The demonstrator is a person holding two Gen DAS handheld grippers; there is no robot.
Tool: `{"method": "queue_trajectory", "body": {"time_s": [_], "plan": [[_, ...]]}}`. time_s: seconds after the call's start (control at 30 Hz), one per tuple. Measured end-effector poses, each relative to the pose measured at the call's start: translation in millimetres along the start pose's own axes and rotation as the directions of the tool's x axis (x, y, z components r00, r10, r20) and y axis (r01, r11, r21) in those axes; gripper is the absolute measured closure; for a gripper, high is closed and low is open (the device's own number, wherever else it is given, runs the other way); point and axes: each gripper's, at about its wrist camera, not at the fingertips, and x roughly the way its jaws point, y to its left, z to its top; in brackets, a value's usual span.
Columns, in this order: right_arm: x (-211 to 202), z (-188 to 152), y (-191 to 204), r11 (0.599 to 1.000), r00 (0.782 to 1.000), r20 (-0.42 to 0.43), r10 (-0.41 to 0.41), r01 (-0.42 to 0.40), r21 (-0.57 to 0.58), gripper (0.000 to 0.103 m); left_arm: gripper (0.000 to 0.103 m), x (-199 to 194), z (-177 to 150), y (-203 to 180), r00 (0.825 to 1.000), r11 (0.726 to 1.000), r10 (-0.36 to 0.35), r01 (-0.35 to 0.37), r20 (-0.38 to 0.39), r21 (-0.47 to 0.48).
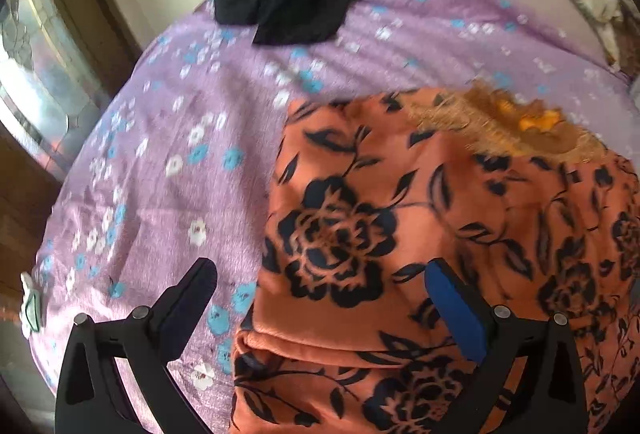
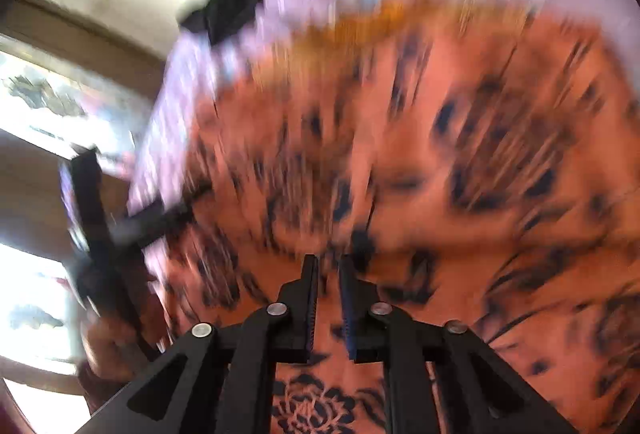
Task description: Fold small clothes
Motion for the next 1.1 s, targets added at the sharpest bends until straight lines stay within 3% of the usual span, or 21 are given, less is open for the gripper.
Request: {"method": "queue_trajectory", "body": {"time_s": [0.07,0.13,0.2,0.27,0.43,0.57,0.73,0.83,1.0,1.1], "plan": [[-17,8,-13,0.997,0.995,0.065,-0.071,0.070,0.024,0.089,0.000,-2,0,-8,1.000,0.999,-0.005,0.005,0.010,0.031],[-25,12,-42,0.980,0.981,0.074,-0.178,0.169,0.109,0.089,0.000,6,-1,-15,0.999,0.998,-0.029,0.031,-0.033,0.057],[-19,11,-67,0.958,0.975,0.010,-0.223,0.218,0.184,0.089,0.000,17,-5,-22,0.991,0.993,-0.080,0.089,-0.110,0.081],[-7,8,-79,0.954,0.971,-0.084,-0.226,0.238,0.183,0.089,0.000,18,-6,-25,0.990,0.991,-0.078,0.090,-0.122,0.098],[-23,13,-85,0.964,0.979,-0.051,-0.196,0.202,0.176,0.089,0.000,7,2,-15,0.990,0.992,-0.109,0.114,-0.086,0.051],[-40,34,-110,0.940,0.972,0.050,-0.232,0.210,0.269,0.089,0.000,8,9,-3,0.991,0.993,-0.116,0.115,-0.070,-0.014],[-56,48,-118,0.930,0.951,0.157,-0.265,0.209,0.302,0.089,0.000,14,9,5,0.991,0.992,-0.109,0.104,-0.074,-0.068],[-52,51,-114,0.935,0.956,0.153,-0.249,0.196,0.296,0.084,0.000,14,9,3,0.992,0.993,-0.109,0.105,-0.071,-0.062],[-33,52,-108,0.921,0.942,0.115,-0.314,0.274,0.277,0.083,0.000,11,8,0,0.993,0.994,-0.107,0.105,-0.055,-0.040],[-38,53,-107,0.923,0.939,0.143,-0.314,0.266,0.279,0.083,0.000,11,8,2,0.992,0.993,-0.109,0.107,-0.056,-0.044]]}}
